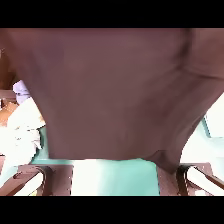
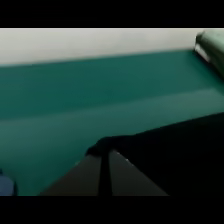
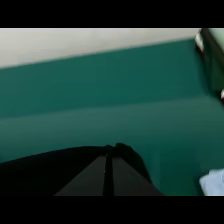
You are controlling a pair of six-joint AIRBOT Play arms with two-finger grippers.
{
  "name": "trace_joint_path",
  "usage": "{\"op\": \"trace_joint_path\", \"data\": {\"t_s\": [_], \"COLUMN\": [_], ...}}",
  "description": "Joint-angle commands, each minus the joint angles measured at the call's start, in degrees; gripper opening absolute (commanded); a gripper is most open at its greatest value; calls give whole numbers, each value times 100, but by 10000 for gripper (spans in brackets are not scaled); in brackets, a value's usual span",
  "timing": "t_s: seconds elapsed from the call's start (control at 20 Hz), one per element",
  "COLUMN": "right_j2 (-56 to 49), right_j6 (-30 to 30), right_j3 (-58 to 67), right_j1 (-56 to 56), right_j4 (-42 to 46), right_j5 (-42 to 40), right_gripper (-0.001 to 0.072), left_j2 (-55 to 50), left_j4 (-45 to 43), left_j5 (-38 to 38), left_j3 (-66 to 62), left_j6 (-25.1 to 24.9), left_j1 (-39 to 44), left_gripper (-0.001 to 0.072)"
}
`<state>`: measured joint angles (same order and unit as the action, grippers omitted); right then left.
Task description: Fold the shirts.
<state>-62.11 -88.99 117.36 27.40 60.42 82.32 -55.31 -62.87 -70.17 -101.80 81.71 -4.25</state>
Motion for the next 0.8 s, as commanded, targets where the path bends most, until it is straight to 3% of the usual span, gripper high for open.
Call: {"op": "trace_joint_path", "data": {"t_s": [0.0,0.1,0.25,0.45,0.75], "right_j2": [-1027,-1567,-2238,-3060,-3781], "right_j6": [-120,-118,-116,-168,-164], "right_j3": [-686,-1185,-1738,-1838,-1368], "right_j1": [-1060,-1464,-1790,-1974,-2074], "right_j4": [964,1318,1327,1311,1353], "right_j5": [535,367,-804,-2186,-2922], "right_gripper": [11,12,11,11,12], "left_j2": [-953,-1552,-2472,-3403,-3823], "left_j4": [-72,-96,-90,-26,374], "left_j5": [-380,-282,173,1434,3307], "left_j3": [872,1058,1123,1121,1119], "left_j6": [81,48,-164,-267,-278], "left_j1": [-7,-7,-7,-7,-2], "left_gripper": [22,22,23,23,23]}}
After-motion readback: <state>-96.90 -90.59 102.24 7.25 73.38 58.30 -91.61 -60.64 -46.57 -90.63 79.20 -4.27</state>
